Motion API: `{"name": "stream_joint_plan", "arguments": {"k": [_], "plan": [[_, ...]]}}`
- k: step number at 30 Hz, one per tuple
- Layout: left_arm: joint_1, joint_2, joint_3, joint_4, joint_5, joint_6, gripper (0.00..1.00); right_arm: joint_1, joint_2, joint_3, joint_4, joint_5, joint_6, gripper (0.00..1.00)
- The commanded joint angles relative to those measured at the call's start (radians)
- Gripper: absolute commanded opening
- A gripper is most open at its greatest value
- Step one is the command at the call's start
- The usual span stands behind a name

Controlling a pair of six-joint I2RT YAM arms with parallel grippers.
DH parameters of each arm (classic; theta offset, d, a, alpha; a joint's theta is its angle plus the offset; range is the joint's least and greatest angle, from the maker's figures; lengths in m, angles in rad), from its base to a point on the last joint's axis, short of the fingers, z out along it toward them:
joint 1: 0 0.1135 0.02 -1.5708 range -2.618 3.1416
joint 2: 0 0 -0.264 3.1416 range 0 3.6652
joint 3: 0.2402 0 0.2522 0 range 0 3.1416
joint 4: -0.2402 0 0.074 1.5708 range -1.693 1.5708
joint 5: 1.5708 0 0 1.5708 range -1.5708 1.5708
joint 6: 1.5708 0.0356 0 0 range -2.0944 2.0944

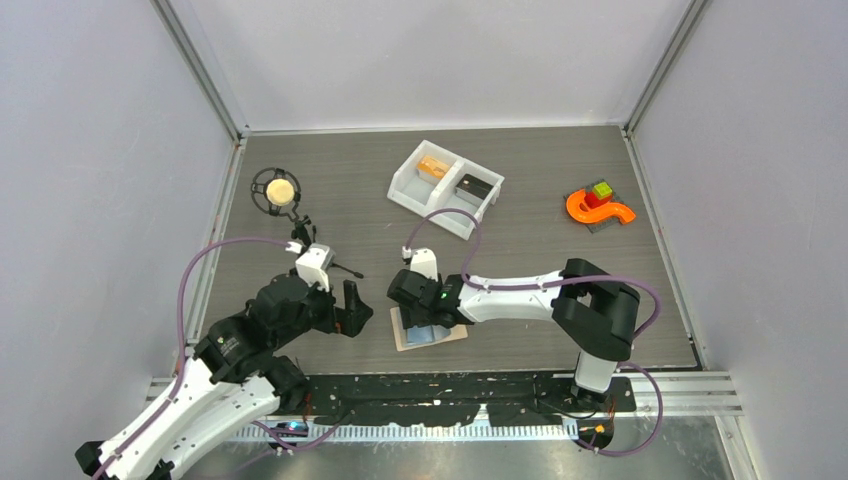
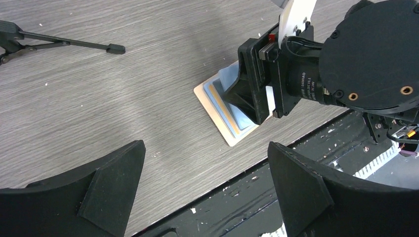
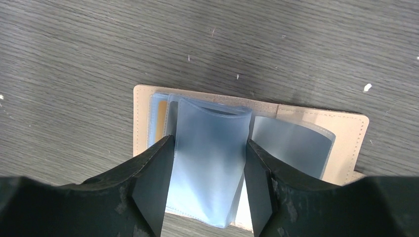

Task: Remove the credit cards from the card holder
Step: Remove the credit card from the card holder.

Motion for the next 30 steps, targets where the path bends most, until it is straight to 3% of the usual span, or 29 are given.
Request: {"name": "stream_joint_plan", "arguments": {"k": [1, 10, 20, 30], "plan": [[0.005, 0.02, 0.012, 0.05, 0.032, -0.007, 0.98, 0.0, -0.051, -0.048, 0.046, 0.017, -0.021, 0.58], [0.005, 0.122, 0.008, 0.087, 0.101, -0.034, 0.87, -0.038, -0.144, -0.192, 0.267, -0.059, -0.033, 0.54], [0.005, 0.327, 0.03, 0.164, 0.172, -0.098, 0.5, -0.131, -0.228, -0.409, 0.577, -0.231, -0.009, 0.49], [0.005, 0.531, 0.046, 0.26, 0.167, -0.126, 0.35, -0.192, -0.244, -0.502, 0.731, -0.325, -0.004, 0.43]]}}
